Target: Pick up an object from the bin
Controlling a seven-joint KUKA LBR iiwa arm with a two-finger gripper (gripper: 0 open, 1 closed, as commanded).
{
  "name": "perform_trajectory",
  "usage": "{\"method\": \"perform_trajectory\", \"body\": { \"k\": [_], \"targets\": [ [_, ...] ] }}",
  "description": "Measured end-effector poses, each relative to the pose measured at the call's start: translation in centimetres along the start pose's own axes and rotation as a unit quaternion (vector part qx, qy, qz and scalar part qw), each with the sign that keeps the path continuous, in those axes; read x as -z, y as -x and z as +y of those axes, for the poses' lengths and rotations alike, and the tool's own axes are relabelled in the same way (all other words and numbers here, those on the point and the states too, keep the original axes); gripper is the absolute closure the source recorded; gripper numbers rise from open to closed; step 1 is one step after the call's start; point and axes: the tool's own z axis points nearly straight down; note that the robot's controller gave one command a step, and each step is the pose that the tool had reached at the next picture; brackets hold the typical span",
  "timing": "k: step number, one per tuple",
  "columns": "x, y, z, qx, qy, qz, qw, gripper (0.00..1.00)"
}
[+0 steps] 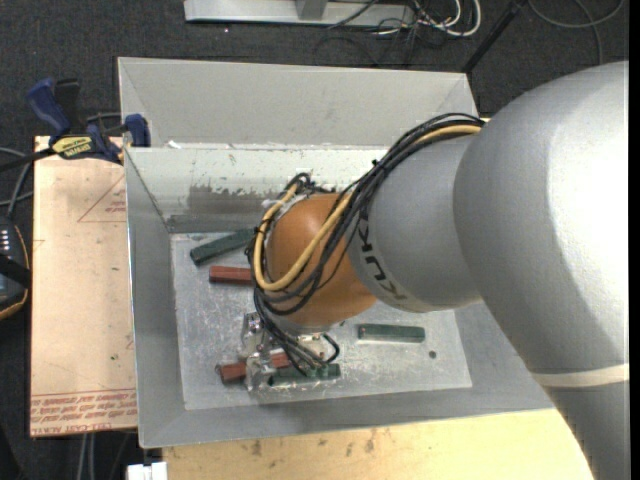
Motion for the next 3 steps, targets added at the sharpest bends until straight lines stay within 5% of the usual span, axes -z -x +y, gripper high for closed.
{"method": "perform_trajectory", "body": {
  "k": [1, 2, 3],
  "targets": [
    [-0.19, -0.16, -0.02, 0.000, -0.001, 0.0033, 1.0000, 0.00],
    [-0.02, -0.05, 0.01, 0.000, 0.000, 0.0012, 1.0000, 1.00],
    [-0.01, -0.05, 0.01, 0.000, 0.000, 0.0012, 1.0000, 1.00]
  ]
}}
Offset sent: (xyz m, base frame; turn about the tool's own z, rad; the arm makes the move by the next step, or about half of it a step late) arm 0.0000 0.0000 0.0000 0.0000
